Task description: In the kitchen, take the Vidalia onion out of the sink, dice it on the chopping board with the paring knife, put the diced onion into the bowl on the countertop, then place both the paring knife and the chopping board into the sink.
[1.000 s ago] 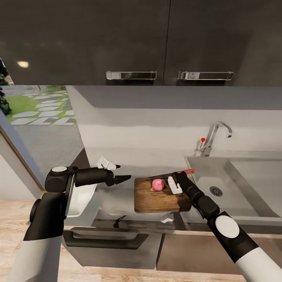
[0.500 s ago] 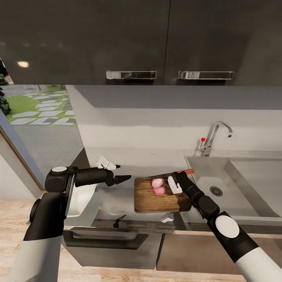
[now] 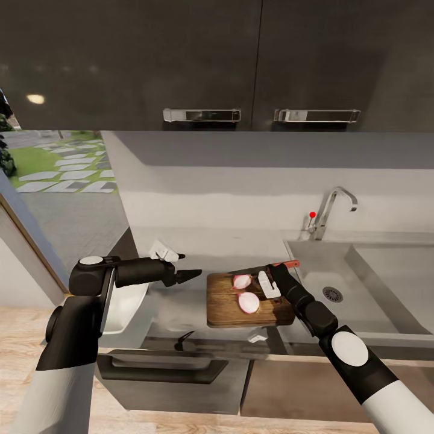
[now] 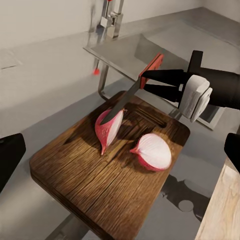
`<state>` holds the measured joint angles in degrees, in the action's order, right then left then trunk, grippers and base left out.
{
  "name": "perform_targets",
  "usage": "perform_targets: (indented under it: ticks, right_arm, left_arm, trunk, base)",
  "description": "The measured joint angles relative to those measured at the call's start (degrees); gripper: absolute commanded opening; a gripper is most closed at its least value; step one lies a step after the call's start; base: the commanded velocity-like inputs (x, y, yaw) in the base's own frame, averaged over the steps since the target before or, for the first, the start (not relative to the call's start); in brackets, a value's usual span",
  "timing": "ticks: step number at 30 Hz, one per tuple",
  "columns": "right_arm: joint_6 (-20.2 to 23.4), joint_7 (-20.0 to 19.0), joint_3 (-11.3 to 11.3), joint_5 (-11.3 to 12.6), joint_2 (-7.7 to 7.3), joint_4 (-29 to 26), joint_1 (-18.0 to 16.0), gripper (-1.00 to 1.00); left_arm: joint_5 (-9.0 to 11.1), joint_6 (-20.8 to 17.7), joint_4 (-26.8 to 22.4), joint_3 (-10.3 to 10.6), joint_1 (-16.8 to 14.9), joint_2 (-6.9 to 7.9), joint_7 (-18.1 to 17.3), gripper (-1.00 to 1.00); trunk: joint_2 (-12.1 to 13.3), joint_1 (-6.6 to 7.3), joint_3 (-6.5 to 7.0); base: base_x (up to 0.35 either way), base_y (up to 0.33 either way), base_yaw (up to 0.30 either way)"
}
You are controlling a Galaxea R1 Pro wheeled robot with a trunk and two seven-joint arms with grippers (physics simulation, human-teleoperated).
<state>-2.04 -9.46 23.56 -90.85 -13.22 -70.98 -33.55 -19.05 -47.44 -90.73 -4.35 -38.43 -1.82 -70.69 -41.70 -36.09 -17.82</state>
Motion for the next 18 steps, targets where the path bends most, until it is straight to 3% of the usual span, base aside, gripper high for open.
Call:
perform_targets:
  ticks: [18]
  right_arm:
    - [-0.06, 0.00, 0.00, 0.00, 0.00, 0.00, 0.00, -1.00]
  left_arm:
    - [0.01, -0.02, 0.00, 0.00, 0.00, -0.01, 0.00, 1.00]
  trunk:
    - [0.00, 0.00, 0.00]
  base:
    - [0.000, 0.000, 0.000]
